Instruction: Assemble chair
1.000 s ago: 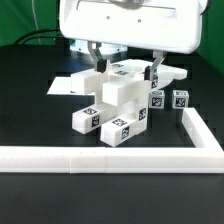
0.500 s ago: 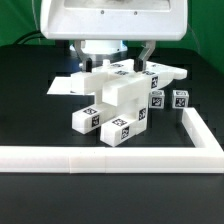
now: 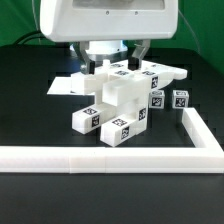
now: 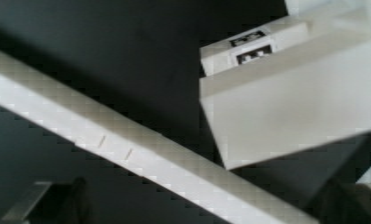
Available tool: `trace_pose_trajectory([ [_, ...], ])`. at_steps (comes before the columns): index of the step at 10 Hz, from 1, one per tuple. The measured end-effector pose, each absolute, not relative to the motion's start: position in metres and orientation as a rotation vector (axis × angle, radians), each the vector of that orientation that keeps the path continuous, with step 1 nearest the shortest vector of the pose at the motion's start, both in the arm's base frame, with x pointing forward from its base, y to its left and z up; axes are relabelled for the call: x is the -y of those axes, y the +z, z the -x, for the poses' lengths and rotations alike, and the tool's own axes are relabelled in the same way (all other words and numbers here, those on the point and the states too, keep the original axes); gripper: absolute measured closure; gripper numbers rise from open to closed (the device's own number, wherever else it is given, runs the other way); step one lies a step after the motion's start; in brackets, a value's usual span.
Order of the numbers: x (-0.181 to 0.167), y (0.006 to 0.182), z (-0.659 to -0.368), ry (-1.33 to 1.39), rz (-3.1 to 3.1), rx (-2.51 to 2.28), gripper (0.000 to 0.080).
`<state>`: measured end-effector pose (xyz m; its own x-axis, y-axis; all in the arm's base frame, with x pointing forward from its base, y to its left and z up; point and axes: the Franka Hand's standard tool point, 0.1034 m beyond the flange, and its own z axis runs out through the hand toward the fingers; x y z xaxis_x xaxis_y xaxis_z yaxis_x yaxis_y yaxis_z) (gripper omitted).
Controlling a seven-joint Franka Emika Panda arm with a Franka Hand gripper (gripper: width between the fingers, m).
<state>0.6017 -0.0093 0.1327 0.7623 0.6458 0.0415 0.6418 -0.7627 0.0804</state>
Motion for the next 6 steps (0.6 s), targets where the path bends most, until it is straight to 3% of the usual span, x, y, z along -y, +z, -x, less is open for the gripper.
trace_pose_trajectory([
  [3, 0.027, 0.133, -0.565, 0.066, -2.850, -1.231, 0.0151],
  [6, 0.028, 0.132, -0.565, 0.061, -2.854, -1.223, 0.0151],
])
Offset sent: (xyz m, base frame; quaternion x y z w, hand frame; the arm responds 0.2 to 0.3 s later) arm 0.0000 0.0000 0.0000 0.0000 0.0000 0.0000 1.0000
